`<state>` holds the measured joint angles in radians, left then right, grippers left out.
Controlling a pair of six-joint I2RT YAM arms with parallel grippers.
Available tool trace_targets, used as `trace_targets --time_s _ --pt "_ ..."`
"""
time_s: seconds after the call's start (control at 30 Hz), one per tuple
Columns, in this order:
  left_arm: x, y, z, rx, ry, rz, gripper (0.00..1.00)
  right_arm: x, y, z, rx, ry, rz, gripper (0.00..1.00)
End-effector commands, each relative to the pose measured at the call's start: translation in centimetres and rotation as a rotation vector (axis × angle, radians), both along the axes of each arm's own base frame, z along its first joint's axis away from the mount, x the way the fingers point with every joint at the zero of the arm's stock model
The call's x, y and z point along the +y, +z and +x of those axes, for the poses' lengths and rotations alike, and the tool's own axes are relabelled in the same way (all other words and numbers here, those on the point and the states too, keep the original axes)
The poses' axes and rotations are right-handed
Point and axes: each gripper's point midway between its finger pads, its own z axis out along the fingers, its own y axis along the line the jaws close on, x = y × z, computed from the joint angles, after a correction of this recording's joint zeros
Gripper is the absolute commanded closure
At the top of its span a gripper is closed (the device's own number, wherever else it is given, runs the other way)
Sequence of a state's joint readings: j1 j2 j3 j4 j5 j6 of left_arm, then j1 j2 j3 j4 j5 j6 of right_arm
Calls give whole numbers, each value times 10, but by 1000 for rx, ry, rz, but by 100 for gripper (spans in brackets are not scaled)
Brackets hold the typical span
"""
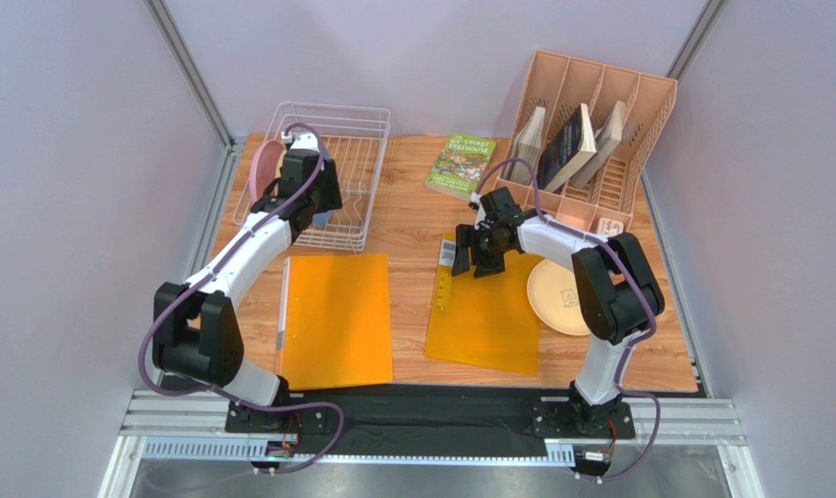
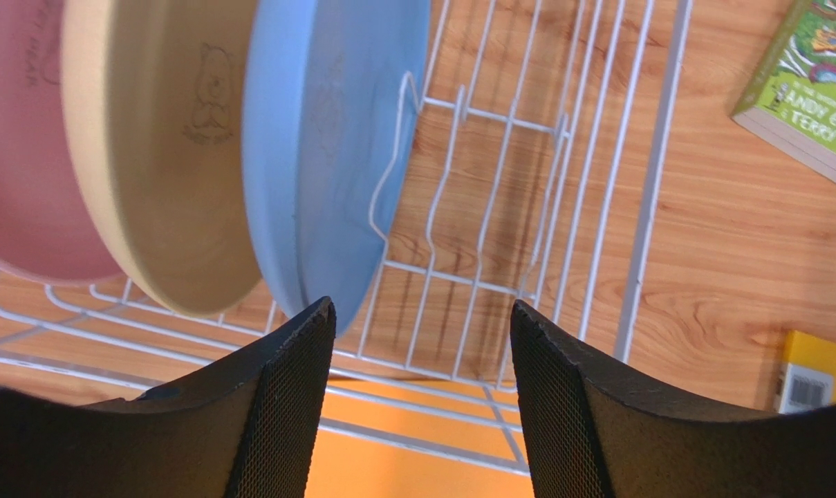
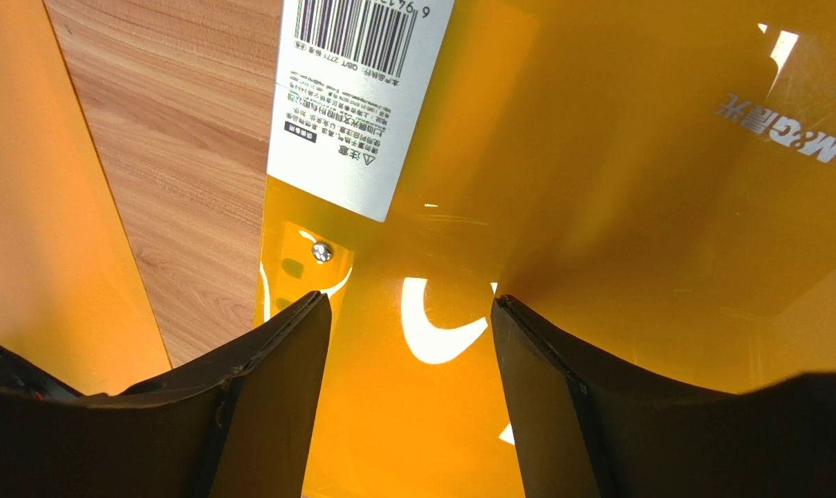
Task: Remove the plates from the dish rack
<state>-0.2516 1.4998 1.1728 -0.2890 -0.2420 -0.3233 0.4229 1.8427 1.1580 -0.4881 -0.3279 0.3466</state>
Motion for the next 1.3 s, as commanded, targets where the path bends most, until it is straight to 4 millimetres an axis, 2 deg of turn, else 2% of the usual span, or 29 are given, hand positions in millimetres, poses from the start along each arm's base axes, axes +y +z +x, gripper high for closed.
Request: trace_targets --time_s 0.0,0.1,0.33,0.43,0.6,0.8,0.93,0.97,1.0,1.17,1.27 --pt "24 25 26 -107 99 83 31 -7 -9 6 -36 22 -84 34" --pt "37 33 30 -135 149 144 32 -6 0 10 -57 28 -88 34" --pt "33 70 30 -239 112 127 35 -2 4 15 -60 28 -86 34" --pt "32 77 31 -245 100 128 35 -1 3 17 -57 28 -85 34" --pt "39 79 25 -259 132 153 34 0 3 17 -51 34 -88 34" --pt "53 56 31 -185 180 255 35 0 18 20 -79 35 -82 34" --pt "53 39 40 -160 181 277 43 -4 29 22 -107 29 -102 34" --pt "55 36 41 -155 194 285 46 -5 31 23 -112 28 -105 34" --pt "57 34 42 -150 202 299 55 -6 35 23 -124 30 -106 34" --pt "71 21 44 -130 265 369 70 -13 38 22 -134 27 -135 34" --pt "74 22 46 -140 279 389 93 -16 36 21 -132 19 -147 34"
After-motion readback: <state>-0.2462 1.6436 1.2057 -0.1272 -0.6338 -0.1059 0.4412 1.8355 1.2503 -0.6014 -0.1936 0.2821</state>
